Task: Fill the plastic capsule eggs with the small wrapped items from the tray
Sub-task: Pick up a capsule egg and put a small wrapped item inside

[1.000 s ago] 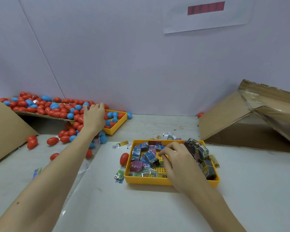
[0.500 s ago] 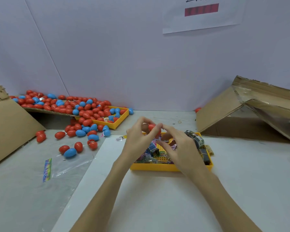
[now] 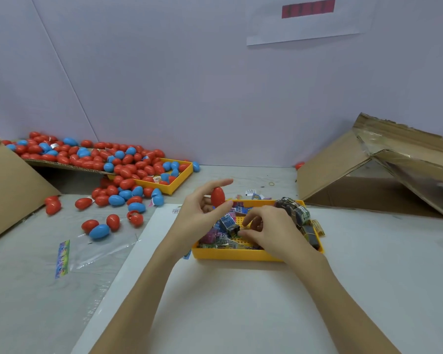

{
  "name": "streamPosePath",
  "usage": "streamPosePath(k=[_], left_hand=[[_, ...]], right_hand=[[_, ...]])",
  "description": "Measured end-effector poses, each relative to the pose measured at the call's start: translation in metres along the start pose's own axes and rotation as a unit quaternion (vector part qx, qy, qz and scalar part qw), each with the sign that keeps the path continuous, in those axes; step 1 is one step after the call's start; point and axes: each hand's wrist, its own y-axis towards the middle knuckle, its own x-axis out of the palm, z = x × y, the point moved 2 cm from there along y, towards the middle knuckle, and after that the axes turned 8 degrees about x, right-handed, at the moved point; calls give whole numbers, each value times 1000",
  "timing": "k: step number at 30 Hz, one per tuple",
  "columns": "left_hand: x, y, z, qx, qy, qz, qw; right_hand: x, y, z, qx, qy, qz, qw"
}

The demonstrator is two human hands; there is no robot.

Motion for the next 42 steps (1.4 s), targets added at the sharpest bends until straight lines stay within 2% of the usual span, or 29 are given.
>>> streamPosePath(k=[3,6,11,16,19,22,25,28,33,37,42], left_hand=[[2,-1,-2,-14,33,13,999],[4,0,-5,-56,-22,34,998],[5,2,-11,-15,-18,19,1000],[1,6,-13,-38,-87,65,993],[-2,4,-14,-28,-70,55,996],[0,1,-11,-5,22,43,999],[5,-2,-12,54,138,13,989],[7,-3,-13,84,184,-11,979],[7,-2,-8,42,96,-42,994],[4,-1,-7,-6,22,-28,999],[0,-1,-7,-72,-50,19,996]], right_hand=[[4,5,3,40,8,-43,998],[6,8,3,41,2,-62,997],[6,6,2,15,-5,-44,999],[6,6,2,15,7,-40,999],[5,6,1,4,-11,-38,999],[1,2,0,-13,-22,9,1000],[-7,-3,-1,-39,24,64,997],[-12,-7,-3,-57,85,86,991],[-19,-15,-12,-64,226,79,969],[-22,-15,-13,-45,300,44,952],[-22,-15,-10,54,479,-43,875]])
